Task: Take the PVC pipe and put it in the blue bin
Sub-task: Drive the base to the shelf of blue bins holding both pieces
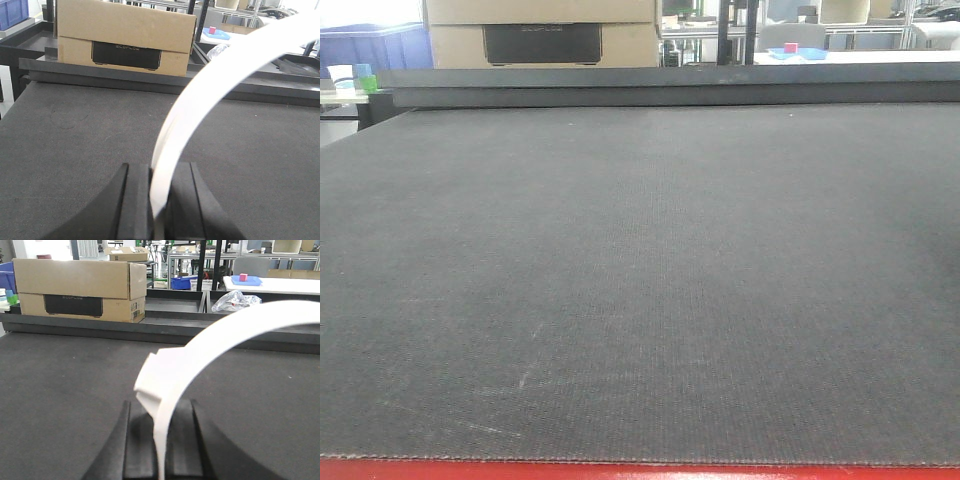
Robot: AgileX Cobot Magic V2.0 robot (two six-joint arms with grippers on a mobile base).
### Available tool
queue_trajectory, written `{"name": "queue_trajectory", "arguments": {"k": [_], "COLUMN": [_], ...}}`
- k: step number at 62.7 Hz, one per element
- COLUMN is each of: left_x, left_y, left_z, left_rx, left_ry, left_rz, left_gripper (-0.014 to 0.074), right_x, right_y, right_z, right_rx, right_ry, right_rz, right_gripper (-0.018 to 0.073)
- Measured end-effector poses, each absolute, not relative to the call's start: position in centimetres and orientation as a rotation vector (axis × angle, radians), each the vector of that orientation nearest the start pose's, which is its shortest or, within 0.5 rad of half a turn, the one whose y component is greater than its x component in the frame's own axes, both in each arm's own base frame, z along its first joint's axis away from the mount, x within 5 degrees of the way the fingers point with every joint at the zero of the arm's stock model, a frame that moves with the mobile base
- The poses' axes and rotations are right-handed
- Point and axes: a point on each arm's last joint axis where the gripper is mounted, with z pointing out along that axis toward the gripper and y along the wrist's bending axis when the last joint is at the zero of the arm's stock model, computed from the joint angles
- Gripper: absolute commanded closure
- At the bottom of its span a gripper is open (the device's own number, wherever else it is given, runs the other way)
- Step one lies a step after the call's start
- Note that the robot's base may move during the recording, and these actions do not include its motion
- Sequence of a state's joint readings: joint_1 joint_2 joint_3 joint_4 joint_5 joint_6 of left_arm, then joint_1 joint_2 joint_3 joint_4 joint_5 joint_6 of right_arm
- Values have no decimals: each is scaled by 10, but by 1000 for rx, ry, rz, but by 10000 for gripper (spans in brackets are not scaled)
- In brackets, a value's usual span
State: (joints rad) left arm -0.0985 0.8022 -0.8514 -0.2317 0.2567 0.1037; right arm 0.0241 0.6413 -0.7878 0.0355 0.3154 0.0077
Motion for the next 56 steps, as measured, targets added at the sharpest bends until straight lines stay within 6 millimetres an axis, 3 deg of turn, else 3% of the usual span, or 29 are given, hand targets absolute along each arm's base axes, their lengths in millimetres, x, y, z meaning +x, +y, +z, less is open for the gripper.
{"name": "queue_trajectory", "arguments": {"k": [56], "left_x": [166], "left_y": [-22], "left_z": [398], "left_rx": [25], "left_ry": [1689], "left_rz": [-214], "left_gripper": [707], "right_x": [126], "right_y": [4], "right_z": [395], "right_rx": [5], "right_ry": [1653], "right_rz": [58], "right_gripper": [727]}}
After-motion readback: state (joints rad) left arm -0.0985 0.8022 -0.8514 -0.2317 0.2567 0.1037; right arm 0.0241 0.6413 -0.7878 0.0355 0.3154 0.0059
